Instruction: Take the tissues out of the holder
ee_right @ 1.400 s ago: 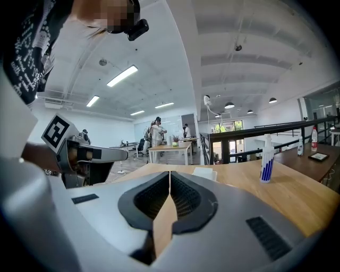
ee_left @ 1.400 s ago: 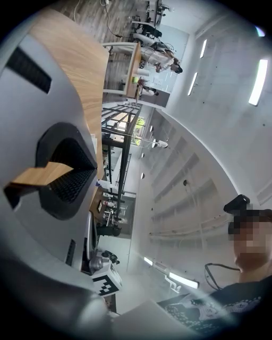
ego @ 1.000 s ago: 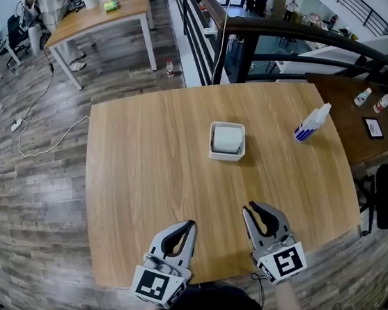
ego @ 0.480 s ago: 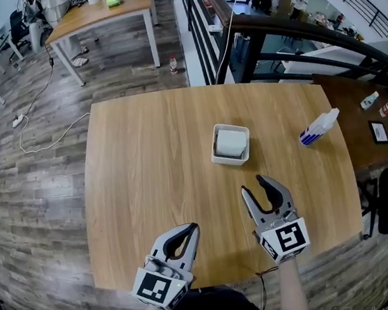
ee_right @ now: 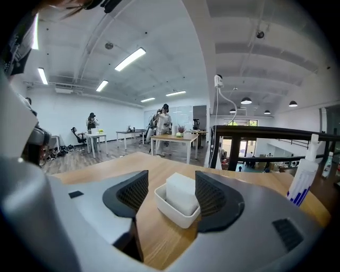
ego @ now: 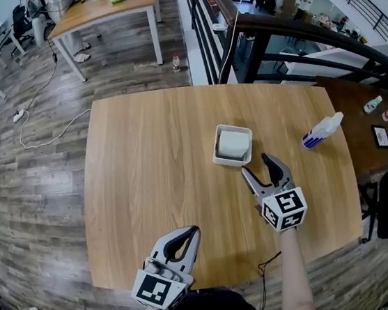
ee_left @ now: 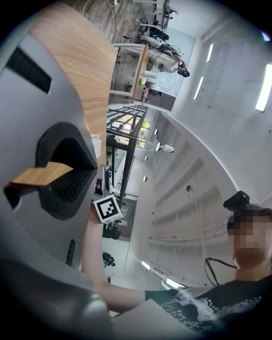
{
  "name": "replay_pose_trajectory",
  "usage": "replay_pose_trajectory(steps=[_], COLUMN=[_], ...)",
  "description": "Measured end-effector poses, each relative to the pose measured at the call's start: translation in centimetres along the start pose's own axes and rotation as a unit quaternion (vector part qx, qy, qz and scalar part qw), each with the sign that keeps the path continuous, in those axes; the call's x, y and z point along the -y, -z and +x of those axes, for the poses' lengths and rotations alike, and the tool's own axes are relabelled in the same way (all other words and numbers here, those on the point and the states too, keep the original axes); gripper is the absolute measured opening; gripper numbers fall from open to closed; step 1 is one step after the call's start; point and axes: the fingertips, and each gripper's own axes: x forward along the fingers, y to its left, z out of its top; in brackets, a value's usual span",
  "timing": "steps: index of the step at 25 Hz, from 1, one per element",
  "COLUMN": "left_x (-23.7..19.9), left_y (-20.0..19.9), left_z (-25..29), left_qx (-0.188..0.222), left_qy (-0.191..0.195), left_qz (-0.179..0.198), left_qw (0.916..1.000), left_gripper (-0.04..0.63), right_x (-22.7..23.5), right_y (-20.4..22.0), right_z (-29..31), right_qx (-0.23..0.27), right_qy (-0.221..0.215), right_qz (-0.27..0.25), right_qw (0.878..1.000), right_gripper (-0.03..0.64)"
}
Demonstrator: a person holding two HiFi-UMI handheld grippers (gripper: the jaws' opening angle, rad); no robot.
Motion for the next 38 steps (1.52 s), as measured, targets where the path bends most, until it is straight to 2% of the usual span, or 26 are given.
replay_pose_trajectory(steps=[12, 23, 35, 38], left_x=[-0.7, -1.9, -2.5, -2.6], left_y=[0.2, 0.6, 1.0, 1.0], left_z=[0.0, 0.2, -0.4, -0.3], left_qx=[-0.005, -0.013, -0.02, -0.023], left_qy=[-0.015, -0.033, -0.039, -0.04], left_qz=[-0.012, -0.022, -0.024, -0.026], left_qw=[0.9998, 0.9991, 0.9987, 0.9986], left_gripper=[0.005, 0.005, 0.005, 0.005], right_x=[3.5, 5.0, 3.3, 3.0], right_y=[1.7, 5.5, 7.2, 7.8], right_z=[4.7, 9.4, 12.8, 13.2], right_qx=[-0.049, -0.138, -0.185, -0.195], right_qy=[-0.009, -0.08, -0.171, -0.172], right_qz=[-0.024, -0.03, -0.044, -0.066], right_qw=[0.998, 0.987, 0.967, 0.963], right_gripper=[0.311, 0.373, 0.388, 0.388])
